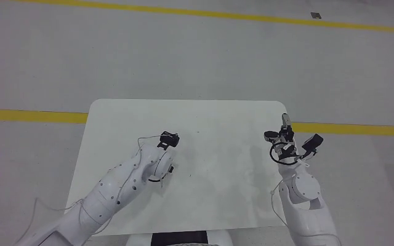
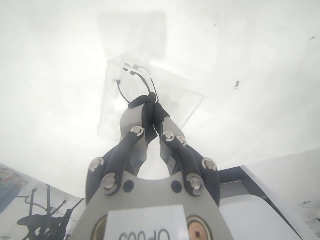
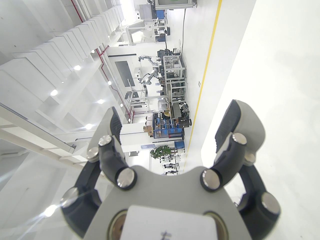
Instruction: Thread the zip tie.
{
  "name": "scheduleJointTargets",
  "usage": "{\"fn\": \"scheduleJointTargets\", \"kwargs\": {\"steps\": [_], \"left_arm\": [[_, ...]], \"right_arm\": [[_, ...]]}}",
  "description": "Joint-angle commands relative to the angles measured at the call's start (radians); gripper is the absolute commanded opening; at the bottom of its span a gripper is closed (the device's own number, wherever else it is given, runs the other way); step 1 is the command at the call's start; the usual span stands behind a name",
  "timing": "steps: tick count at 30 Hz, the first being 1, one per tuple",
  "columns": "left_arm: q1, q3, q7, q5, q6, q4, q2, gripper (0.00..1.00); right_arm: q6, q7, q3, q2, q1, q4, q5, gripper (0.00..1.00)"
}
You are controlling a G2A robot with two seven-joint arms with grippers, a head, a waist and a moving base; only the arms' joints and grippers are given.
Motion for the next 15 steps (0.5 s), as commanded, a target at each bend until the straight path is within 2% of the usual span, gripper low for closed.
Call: {"fn": "scheduleJointTargets", "kwargs": {"steps": [1,15], "left_arm": [[0.007,-0.007,0.0,0.002,0.0,-0.009,0.003,0.0],[0.045,-0.041,0.0,0.014,0.0,-0.077,0.024,0.0]], "right_arm": [[0.0,0.0,0.0,0.0,0.0,0.0,0.0,1.0],[0.0,0.0,0.0,0.0,0.0,0.0,0.0,1.0]]}}
